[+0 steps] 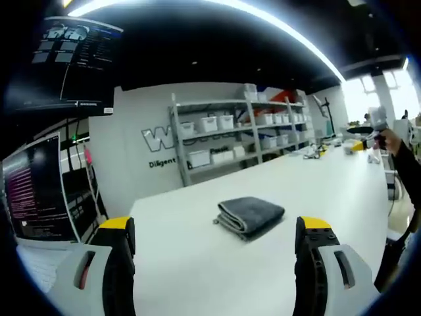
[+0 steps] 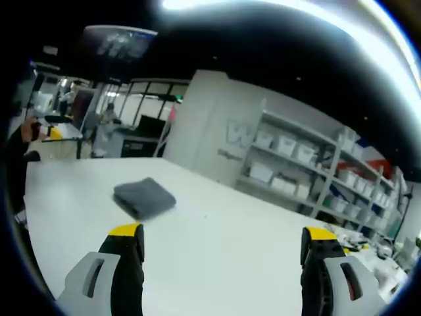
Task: Open the folded towel by lifting each exposed corner and separating the folded layers until the towel lies flat within the target outline without major curled edges
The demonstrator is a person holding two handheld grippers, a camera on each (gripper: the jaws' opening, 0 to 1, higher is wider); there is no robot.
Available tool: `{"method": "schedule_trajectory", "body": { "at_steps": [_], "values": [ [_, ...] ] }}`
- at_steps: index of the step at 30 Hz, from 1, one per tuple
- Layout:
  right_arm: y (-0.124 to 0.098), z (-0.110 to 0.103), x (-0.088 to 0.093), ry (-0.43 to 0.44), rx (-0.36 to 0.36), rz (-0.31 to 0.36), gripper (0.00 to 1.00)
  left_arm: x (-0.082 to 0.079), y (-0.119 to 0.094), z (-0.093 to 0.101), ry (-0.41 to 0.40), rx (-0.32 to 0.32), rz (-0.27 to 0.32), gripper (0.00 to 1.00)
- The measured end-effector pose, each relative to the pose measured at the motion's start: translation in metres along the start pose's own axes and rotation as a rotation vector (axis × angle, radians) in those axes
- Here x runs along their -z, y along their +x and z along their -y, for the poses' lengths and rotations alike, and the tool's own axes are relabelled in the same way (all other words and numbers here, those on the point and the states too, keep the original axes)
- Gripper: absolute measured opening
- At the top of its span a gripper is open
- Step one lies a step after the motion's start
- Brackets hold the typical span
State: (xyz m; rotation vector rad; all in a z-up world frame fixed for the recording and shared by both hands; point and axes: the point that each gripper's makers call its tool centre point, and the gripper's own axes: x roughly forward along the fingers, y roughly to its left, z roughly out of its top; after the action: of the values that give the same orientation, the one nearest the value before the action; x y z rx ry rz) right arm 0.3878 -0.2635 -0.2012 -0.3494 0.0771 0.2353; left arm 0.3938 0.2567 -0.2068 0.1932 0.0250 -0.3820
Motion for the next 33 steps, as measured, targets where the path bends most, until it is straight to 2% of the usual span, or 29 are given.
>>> {"method": "schedule_trajectory", "body": {
  "at_steps": [6, 13, 14, 16, 20, 22, 25, 27, 30, 33],
  "values": [
    [-0.008, 0.006, 0.005, 0.017, 0.011, 0.001, 1.0, -0.006, 0.003, 0.01, 0.043, 0.036, 0.027, 0.98],
    [-0.013, 0.007, 0.015, 0.068, 0.008, -0.008, 1.0, -0.003, 0.007, 0.016, 0.01, 0.044, 0.023, 0.99],
    [-0.014, 0.007, 0.016, 0.071, 0.01, -0.01, 1.0, -0.002, 0.007, 0.016, 0.008, 0.041, 0.02, 1.0],
    [-0.015, 0.011, 0.018, 0.081, 0.029, -0.017, 1.0, 0.001, 0.007, 0.008, -0.001, -0.005, 0.005, 1.0],
    [-0.02, 0.02, 0.018, 0.098, 0.067, 0.002, 1.0, -0.002, 0.006, -0.001, -0.02, -0.043, 0.017, 1.0],
    [-0.023, 0.02, 0.016, 0.112, 0.071, 0.016, 1.0, -0.007, 0.006, 0.002, -0.027, -0.031, 0.029, 1.0],
    [-0.026, 0.017, 0.015, 0.08, 0.066, 0.018, 1.0, -0.014, 0.007, 0.007, -0.042, -0.005, 0.043, 1.0],
    [-0.028, 0.013, 0.009, 0.033, 0.046, 0.045, 1.0, -0.02, 0.008, 0.002, -0.097, -0.032, 0.06, 1.0],
    [-0.032, 0.013, 0.01, 0.057, 0.047, 0.039, 1.0, -0.022, 0.01, 0.0, -0.122, -0.028, 0.053, 1.0],
    [-0.037, 0.018, 0.016, 0.063, 0.085, 0.014, 0.98, -0.025, 0.01, 0.001, -0.098, -0.051, 0.062, 1.0]
  ]
}}
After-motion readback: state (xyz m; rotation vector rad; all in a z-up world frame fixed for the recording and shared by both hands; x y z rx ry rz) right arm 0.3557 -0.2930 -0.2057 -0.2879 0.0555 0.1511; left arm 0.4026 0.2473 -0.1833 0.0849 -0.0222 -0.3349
